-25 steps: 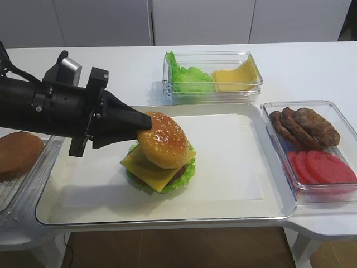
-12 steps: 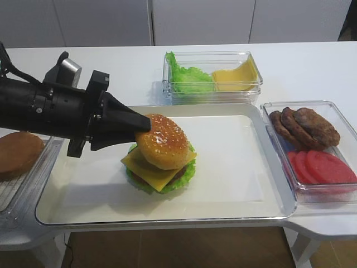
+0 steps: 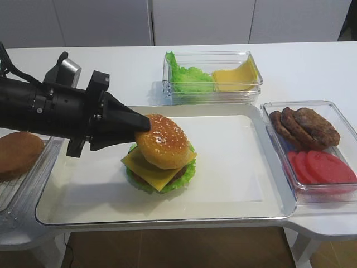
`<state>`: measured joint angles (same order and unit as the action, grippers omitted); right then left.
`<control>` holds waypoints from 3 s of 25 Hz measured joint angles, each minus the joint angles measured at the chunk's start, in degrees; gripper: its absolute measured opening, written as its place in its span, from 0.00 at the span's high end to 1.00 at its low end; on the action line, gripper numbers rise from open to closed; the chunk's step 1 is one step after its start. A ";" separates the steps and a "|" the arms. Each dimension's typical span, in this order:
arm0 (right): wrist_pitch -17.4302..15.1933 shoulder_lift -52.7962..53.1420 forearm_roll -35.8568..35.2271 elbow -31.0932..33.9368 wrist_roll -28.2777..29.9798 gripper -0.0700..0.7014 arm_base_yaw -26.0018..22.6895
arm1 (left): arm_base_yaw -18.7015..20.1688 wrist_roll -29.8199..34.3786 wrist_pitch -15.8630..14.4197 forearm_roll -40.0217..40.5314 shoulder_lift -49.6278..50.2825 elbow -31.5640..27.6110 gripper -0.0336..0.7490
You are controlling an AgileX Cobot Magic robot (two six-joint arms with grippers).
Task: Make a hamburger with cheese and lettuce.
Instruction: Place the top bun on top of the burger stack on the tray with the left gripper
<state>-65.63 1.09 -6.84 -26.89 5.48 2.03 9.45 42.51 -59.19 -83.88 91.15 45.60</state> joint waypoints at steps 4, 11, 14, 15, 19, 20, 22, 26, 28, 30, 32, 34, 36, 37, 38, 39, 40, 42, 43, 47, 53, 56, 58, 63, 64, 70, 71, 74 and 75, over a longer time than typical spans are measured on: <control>0.00 0.00 0.00 0.00 0.00 0.43 0.00 | 0.00 0.00 1.42 0.60 0.00 0.00 0.71; 0.00 0.00 0.00 0.00 0.00 0.43 0.00 | 0.00 0.00 2.96 1.35 0.00 0.00 0.68; 0.00 0.00 0.00 0.00 0.00 0.43 0.00 | 0.00 0.00 3.10 1.59 0.00 0.00 0.66; 0.00 0.00 0.00 0.00 0.00 0.43 0.00 | 0.00 0.00 3.10 1.90 0.00 0.00 0.66; 0.00 0.00 0.00 0.00 0.00 0.43 0.00 | 0.00 0.00 3.10 4.17 0.00 0.00 0.66; 0.00 0.00 0.00 0.00 0.00 0.43 0.00 | 0.00 0.00 3.10 4.43 0.00 0.00 0.66; 0.00 0.00 0.00 0.00 0.00 0.43 0.00 | 0.00 0.00 3.10 4.54 0.00 0.00 0.66; 0.00 0.00 0.00 0.00 0.00 0.43 0.00 | 0.00 0.00 3.33 4.56 0.00 0.00 0.65; 0.00 0.00 0.00 0.00 0.00 0.43 0.00 | 0.00 0.00 3.68 4.65 0.00 0.00 0.64; 0.00 0.00 0.00 0.00 0.00 0.43 0.00 | 0.00 0.00 3.77 4.65 0.00 0.00 0.62; 0.00 0.00 0.00 0.00 0.00 0.43 0.00 | 0.00 0.00 3.77 4.65 0.00 0.00 0.59; 0.00 0.00 0.00 0.00 0.00 0.43 0.00 | 0.00 0.00 3.92 4.79 0.00 0.00 0.58; 0.00 0.00 0.00 0.00 0.00 0.43 0.00 | 0.00 0.00 3.92 4.79 0.00 0.00 0.57; 0.00 0.00 0.00 0.00 0.00 0.43 0.00 | 0.00 0.00 3.92 4.79 0.00 0.00 0.57; 0.00 0.00 0.00 0.00 0.00 0.43 0.00 | 0.00 0.00 3.92 4.79 0.00 0.00 0.56; 0.00 0.00 0.00 0.00 0.00 0.43 0.00 | 0.00 0.00 3.92 4.79 0.00 0.00 0.56; 0.00 0.00 0.00 0.00 0.00 0.43 0.00 | 0.00 0.00 3.92 4.79 0.00 0.00 0.55; 0.00 0.00 0.00 0.00 0.00 0.43 0.00 | 0.00 0.00 3.92 4.79 0.00 0.00 0.53; 0.00 0.00 0.00 0.00 0.00 0.42 0.00 | 0.00 0.00 3.92 4.79 0.00 0.00 0.52; 0.00 0.00 0.00 0.00 0.00 0.43 0.00 | 0.00 0.00 3.92 4.79 0.00 0.00 0.49; 0.00 0.00 0.00 0.00 0.00 0.43 0.00 | 0.00 0.00 3.92 4.79 0.00 0.00 0.38; 0.00 0.00 0.00 0.00 0.00 0.43 0.00 | 0.00 0.00 3.92 4.79 0.00 0.00 0.34; 0.00 0.00 0.00 0.00 0.00 0.43 0.00 | 0.00 0.00 3.92 4.79 0.00 0.00 0.32; 0.00 0.00 0.00 0.00 0.00 0.43 0.00 | 0.00 0.00 3.92 4.81 0.00 0.00 0.26; 0.00 0.00 0.00 0.00 0.00 0.43 0.00 | 0.00 0.11 3.92 4.81 0.00 0.00 0.25; 0.00 0.00 0.00 0.00 0.00 0.43 0.00 | 0.00 0.70 3.92 4.81 0.00 0.00 0.24; 0.00 0.00 0.00 0.00 0.00 0.43 0.00 | 0.00 0.81 3.94 4.91 0.00 0.00 0.24; 0.00 0.00 0.00 0.00 0.00 0.43 0.00 | 0.00 1.05 4.71 4.91 0.00 0.00 0.24; 0.00 0.00 0.00 0.00 0.00 0.43 0.00 | 0.00 1.05 5.14 4.91 -0.22 0.00 0.24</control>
<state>-65.63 1.09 -6.84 -26.89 5.48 2.03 9.45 43.57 -54.05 -78.97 90.94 45.60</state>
